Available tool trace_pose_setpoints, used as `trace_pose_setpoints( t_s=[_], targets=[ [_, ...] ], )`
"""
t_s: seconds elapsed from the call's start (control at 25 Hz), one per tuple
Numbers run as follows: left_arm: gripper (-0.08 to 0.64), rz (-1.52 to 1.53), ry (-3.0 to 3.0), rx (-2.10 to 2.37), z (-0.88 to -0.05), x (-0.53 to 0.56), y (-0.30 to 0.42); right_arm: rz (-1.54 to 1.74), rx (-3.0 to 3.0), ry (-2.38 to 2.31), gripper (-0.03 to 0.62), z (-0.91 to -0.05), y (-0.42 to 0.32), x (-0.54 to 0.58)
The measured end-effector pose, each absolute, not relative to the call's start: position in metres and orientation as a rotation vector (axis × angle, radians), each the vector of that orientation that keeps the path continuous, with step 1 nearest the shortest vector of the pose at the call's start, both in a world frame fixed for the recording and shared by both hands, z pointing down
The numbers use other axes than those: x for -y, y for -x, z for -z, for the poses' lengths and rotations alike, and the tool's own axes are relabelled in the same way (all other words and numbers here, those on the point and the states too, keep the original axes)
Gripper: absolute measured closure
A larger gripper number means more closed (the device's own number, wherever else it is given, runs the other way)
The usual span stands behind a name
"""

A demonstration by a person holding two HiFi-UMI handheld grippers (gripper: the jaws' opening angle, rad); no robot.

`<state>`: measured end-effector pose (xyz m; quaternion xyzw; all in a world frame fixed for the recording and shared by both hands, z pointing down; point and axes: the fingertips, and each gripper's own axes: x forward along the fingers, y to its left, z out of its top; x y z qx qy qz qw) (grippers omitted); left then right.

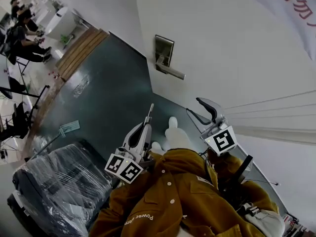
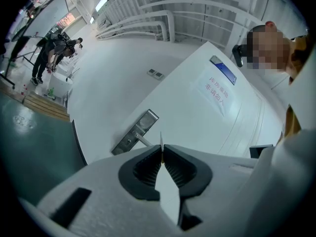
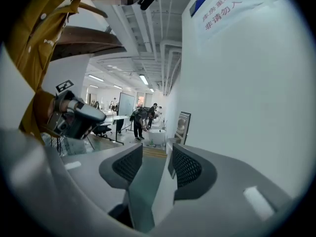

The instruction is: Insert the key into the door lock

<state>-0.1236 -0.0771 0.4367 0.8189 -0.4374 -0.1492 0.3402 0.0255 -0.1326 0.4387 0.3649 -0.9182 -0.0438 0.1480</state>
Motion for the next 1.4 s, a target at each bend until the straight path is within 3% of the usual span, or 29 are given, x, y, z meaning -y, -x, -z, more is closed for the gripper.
trace_pose_setpoints(
  t_s=[0.44, 0.52, 0.6, 0.92, 1.4],
  targets=[
    [0.535, 0.457, -1.984, 1.105, -0.459, 0.162, 0.103, 0.161, 2.574, -0.739, 0.379, -0.499, -0.007, 0.241],
    [0.535, 0.486, -1.936, 1.039, -0.470, 0.170, 0.106, 0.174, 2.557, -0.712, 0.402, -0.506, -0.001, 0.246],
    [0.535, 0.486, -1.898, 0.994, -0.482, 0.180, 0.110, 0.172, 2.546, -0.707, 0.465, -0.507, 0.000, 0.252],
    [0.537, 0.532, -1.604, 0.764, -0.559, 0.219, 0.119, 0.136, 2.536, -0.736, 0.468, -0.515, 0.007, 0.262],
    [0.537, 0.602, -1.458, 0.542, -0.579, 0.285, 0.078, 0.099, 2.533, -0.788, 0.468, -0.511, 0.006, 0.258]
  ],
)
